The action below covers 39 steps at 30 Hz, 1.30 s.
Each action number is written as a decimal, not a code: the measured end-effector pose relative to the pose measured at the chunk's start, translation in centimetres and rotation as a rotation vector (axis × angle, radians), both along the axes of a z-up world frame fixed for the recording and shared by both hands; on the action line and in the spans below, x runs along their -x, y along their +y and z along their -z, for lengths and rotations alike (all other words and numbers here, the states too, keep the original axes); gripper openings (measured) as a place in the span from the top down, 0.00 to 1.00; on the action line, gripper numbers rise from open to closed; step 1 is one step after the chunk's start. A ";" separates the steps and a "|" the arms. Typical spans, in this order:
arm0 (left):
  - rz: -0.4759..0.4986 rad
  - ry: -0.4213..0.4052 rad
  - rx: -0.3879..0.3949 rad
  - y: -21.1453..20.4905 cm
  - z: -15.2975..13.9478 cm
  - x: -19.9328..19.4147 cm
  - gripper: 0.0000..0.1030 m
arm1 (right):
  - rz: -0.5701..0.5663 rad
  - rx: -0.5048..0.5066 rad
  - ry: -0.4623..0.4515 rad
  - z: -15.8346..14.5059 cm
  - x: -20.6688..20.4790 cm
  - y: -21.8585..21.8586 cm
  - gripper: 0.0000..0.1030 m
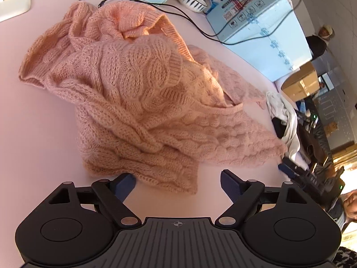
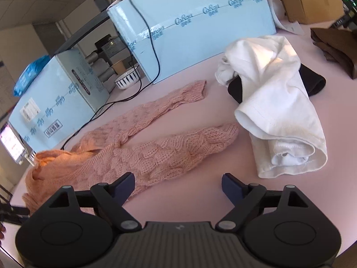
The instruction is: Fold clothes
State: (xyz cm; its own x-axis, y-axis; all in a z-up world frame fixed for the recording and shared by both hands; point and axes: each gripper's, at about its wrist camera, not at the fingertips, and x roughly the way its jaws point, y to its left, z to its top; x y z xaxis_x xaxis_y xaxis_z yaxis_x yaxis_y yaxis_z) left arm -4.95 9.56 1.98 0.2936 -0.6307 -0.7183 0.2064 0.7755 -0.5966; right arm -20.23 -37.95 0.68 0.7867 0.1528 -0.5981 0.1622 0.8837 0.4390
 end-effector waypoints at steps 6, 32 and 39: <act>-0.040 -0.043 -0.002 -0.5 0.0 0.1 0.19 | 0.063 -0.063 -0.017 0.1 -0.6 -0.5 0.15; -0.081 -0.080 -0.041 3.3 -5.3 4.4 0.93 | 0.113 0.068 -0.028 0.0 -0.8 0.3 0.88; -0.158 -0.042 -0.027 5.7 -5.5 7.5 0.93 | 0.147 0.096 -0.004 0.1 -0.3 -0.4 0.86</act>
State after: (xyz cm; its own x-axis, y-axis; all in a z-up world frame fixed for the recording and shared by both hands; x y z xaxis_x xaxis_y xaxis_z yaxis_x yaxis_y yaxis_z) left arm -12.48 15.21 7.51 0.4182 -0.5549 -0.7192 0.1047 0.8159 -0.5686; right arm -19.89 -38.40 0.57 0.7987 -0.0218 -0.6013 0.2916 0.8882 0.3550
